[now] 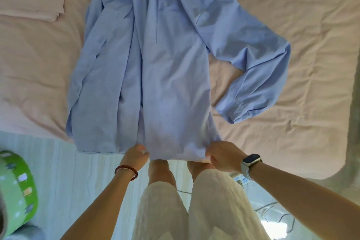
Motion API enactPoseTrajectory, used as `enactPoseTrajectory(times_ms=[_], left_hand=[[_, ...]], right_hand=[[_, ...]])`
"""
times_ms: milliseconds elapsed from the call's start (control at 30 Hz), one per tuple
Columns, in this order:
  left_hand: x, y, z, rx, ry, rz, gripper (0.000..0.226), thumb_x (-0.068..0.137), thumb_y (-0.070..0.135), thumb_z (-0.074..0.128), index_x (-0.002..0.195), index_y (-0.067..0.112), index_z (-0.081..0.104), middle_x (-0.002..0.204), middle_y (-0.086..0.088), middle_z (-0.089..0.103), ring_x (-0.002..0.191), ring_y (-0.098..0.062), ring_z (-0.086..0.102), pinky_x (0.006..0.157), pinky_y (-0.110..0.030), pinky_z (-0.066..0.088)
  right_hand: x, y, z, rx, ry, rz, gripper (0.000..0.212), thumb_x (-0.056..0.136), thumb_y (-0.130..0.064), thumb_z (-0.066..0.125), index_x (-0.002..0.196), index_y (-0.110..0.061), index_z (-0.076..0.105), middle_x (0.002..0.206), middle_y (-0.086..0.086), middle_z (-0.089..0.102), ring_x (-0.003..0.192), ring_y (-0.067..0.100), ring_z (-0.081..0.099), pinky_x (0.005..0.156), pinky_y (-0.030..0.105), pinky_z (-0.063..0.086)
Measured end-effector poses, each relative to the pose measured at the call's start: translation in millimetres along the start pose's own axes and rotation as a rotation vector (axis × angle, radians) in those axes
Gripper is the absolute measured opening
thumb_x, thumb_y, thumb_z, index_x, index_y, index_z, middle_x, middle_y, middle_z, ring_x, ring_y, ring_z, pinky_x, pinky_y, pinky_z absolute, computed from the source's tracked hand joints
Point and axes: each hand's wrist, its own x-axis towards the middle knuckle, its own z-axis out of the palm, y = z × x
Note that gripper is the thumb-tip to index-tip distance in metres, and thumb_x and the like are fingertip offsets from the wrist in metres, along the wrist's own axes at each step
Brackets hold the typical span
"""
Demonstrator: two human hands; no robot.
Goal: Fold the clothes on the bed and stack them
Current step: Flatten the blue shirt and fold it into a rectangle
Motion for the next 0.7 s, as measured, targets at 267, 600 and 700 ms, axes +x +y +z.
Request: enactPoseTrajectory(times_ms=[267,600,700], left_hand=[[39,100,-53,-0.566,0.390,0.204,0.026,0.092,0.007,0.047,0.113,-0.008,0.051,0.104,-0.025,0.057,0.084,-0.033,0.054,0.072,-0.038,0.043],[90,138,-107,-0.828,0.278,0.213,0.031,0.095,0.010,0.037,0.067,0.022,0.044,0.088,-0.012,0.050,0.085,-0.021,0.046,0.080,-0.036,0.042],[108,151,-125,-0.980,0.194,0.164,0.031,0.092,0.006,0.039,0.068,0.016,0.056,0.080,-0.013,0.059,0.077,-0.023,0.053,0.075,-0.035,0.047]], right_hand=[[52,-14,-52,0.014,0.691,0.062,0.039,0.072,0.001,0.064,0.111,-0.007,0.064,0.108,0.018,0.061,0.094,0.039,0.059,0.073,0.044,0.051],[79,7,-74,-0.217,0.503,0.501,0.034,0.091,-0.024,0.040,0.118,-0.015,0.058,0.122,0.003,0.058,0.111,0.026,0.052,0.093,0.037,0.032],[90,-6,-92,-0.149,0.699,0.465,0.019,0.074,-0.011,0.065,0.092,-0.006,0.068,0.092,0.013,0.065,0.084,0.034,0.060,0.073,0.039,0.043]])
